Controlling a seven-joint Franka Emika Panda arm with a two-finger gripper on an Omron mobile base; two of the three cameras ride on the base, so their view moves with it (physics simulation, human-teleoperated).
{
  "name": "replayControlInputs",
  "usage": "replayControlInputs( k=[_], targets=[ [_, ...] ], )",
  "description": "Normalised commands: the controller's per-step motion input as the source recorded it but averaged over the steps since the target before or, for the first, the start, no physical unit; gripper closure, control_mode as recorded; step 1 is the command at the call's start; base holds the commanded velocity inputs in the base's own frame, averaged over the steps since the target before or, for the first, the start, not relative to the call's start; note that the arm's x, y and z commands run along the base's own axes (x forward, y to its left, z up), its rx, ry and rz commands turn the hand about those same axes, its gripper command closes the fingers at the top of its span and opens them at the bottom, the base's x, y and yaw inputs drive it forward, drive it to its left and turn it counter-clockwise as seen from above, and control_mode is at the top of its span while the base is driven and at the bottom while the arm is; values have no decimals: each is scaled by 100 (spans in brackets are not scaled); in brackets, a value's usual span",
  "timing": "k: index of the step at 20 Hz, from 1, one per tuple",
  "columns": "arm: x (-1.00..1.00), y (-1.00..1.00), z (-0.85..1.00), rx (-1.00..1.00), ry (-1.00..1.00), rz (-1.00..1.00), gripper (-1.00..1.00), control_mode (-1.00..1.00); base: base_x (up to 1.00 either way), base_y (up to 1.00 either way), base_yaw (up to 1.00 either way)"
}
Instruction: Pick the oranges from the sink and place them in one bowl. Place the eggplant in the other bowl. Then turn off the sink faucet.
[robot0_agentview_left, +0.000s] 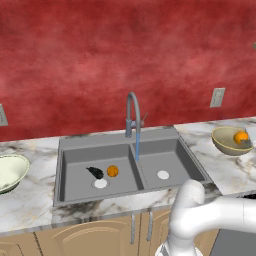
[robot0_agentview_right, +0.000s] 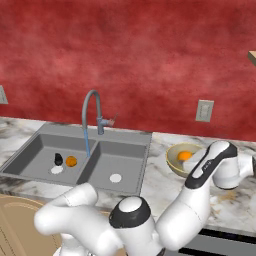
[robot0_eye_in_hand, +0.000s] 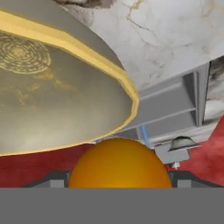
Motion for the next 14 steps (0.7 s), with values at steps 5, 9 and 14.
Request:
replayControlInputs(
  k=[5, 9, 14],
  targets=[
    [19, -18, -14, -3, 4, -19, 100, -100, 0, 0, 0],
    [11, -23, -31, -8, 0, -15, 100, -100, 0, 0, 0],
    [13, -5, -26, -9, 0, -11, 100, -100, 0, 0, 0]
  ],
)
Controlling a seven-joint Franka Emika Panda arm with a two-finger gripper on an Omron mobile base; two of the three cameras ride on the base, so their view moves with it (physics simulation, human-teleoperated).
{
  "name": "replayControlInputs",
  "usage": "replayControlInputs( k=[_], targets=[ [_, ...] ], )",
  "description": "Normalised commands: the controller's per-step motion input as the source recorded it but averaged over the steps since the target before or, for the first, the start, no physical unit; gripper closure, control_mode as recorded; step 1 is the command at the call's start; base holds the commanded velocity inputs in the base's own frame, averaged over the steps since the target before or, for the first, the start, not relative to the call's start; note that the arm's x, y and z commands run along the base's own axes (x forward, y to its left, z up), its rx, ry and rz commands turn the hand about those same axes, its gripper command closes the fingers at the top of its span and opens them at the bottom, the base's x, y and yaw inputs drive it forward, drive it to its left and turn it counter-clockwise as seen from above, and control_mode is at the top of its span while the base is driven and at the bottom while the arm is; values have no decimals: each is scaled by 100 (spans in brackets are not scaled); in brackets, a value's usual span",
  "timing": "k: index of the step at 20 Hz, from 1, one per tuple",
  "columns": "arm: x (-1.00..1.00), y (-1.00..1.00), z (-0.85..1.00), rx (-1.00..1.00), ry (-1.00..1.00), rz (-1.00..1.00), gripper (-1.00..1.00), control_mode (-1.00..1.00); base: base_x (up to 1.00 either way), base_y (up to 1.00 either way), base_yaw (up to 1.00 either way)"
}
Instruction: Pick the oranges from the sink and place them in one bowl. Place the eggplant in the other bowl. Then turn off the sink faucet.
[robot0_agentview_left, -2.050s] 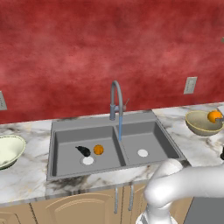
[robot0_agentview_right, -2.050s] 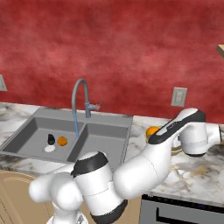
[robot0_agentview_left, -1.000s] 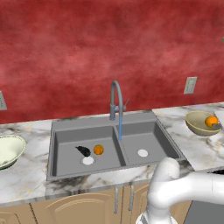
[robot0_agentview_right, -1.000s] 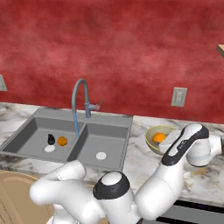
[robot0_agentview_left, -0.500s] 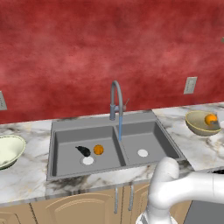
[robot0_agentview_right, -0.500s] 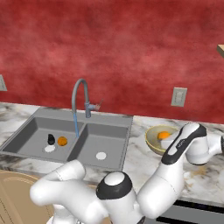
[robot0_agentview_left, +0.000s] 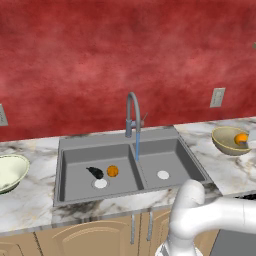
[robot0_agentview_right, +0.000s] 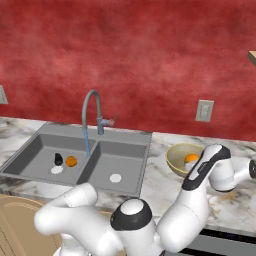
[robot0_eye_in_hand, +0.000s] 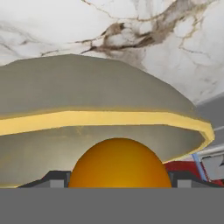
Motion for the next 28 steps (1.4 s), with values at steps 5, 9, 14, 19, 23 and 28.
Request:
replayControlInputs(
  k=[5, 9, 14, 19, 23, 28],
  targets=[
    [22, 0, -12, -6, 0, -6, 100, -100, 0, 0, 0],
    [24, 0, -16, -6, 0, -2, 100, -100, 0, 0, 0],
    [30, -4, -21, -5, 0, -2, 100, -100, 0, 0, 0],
    [19, -5, -15, -5, 0, -2, -100, -100, 0, 0, 0],
    [1, -8, -2, -4, -1, -2, -100, -100, 0, 0, 0],
    [-15, -21, 10, 0, -13, 0, -100, -100, 0, 0, 0]
  ],
)
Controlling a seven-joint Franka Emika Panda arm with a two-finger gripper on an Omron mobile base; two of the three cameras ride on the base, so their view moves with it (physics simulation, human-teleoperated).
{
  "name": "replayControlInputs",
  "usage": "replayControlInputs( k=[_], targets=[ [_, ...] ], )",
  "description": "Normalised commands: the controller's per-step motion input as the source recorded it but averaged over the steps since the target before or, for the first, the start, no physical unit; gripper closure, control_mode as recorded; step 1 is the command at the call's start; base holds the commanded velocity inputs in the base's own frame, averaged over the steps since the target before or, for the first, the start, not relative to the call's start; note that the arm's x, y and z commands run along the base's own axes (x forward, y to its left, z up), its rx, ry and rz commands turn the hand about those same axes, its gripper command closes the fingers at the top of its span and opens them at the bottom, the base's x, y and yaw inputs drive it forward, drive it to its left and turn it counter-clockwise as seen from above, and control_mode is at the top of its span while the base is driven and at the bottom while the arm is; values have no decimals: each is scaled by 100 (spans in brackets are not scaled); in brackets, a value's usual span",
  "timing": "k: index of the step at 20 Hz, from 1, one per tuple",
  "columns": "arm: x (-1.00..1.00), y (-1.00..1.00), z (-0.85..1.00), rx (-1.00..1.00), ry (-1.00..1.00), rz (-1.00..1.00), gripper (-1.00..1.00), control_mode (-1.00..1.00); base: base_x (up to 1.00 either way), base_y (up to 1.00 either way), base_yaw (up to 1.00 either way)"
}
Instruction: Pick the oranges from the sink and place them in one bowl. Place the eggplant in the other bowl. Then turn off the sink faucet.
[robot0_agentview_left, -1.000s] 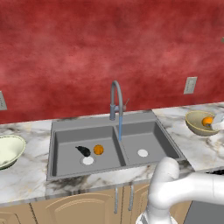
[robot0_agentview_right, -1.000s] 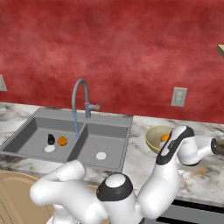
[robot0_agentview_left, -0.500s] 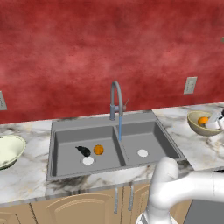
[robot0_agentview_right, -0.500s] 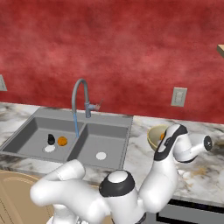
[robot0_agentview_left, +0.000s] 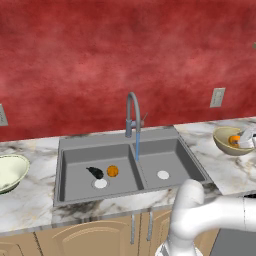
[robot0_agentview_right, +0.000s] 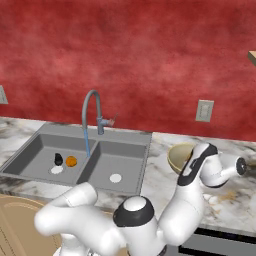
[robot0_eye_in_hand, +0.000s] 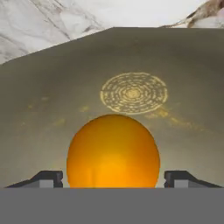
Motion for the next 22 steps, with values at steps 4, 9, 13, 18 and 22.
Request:
replayControlInputs(
  k=[4, 9, 13, 18, 22],
  targets=[
    [-26, -1, 26, 0, -20, 0, -100, -100, 0, 0, 0],
    [-31, 0, 39, 0, -29, -1, -100, -100, 0, 0, 0],
    [-43, 18, 59, -2, -33, -1, -100, -100, 0, 0, 0],
    [-50, 46, 64, -18, -25, 0, -100, -100, 0, 0, 0],
    [-42, 56, 42, -32, -8, 0, -100, -100, 0, 0, 0]
  ],
)
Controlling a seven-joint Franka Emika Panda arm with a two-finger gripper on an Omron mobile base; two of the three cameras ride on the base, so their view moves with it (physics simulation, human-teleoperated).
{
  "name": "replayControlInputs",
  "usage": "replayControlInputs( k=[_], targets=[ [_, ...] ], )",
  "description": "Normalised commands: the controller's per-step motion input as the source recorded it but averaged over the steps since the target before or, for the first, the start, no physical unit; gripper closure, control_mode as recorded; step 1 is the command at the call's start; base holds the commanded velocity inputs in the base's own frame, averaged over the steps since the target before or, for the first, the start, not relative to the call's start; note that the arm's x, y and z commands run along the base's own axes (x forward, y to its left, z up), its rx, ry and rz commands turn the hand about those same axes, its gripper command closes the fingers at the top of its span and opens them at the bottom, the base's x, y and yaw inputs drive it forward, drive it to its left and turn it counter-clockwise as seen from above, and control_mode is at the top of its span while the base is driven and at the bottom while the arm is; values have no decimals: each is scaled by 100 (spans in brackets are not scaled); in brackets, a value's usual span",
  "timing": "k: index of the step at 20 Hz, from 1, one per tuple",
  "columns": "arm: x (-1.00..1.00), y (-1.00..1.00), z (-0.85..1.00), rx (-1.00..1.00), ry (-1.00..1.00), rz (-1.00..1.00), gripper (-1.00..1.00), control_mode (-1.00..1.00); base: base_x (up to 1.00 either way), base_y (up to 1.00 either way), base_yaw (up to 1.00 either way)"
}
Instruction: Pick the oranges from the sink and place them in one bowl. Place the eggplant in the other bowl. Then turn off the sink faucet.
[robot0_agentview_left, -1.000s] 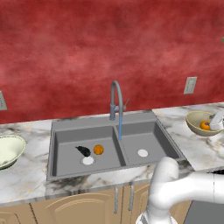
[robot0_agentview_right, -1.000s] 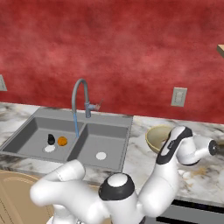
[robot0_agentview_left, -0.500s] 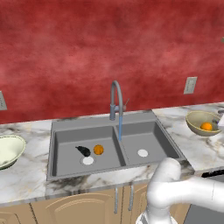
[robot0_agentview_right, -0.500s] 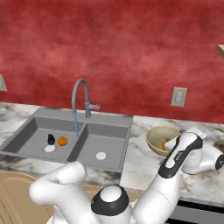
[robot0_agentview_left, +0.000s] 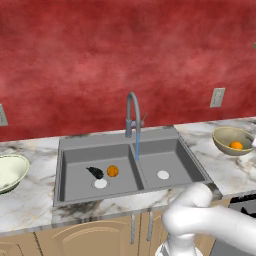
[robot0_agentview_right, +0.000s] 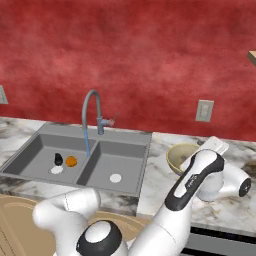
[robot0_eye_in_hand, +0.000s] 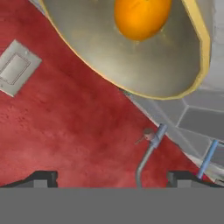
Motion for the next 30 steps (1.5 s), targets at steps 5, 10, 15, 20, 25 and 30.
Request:
replayControlInputs(
  k=[5, 10, 15, 20, 25, 30],
  targets=[
    [-27, 83, 29, -43, -8, 0, -100, -100, 0, 0, 0],
    [-19, 76, 13, -39, -12, 0, -100, -100, 0, 0, 0],
    [-3, 74, 1, -39, -3, 0, -100, -100, 0, 0, 0],
    [0, 86, 0, -41, -1, 0, -100, -100, 0, 0, 0],
    [0, 74, 6, -40, 0, 0, -100, -100, 0, 0, 0],
    [-5, 62, 9, -36, 0, 1, -100, -100, 0, 0, 0]
  ],
)
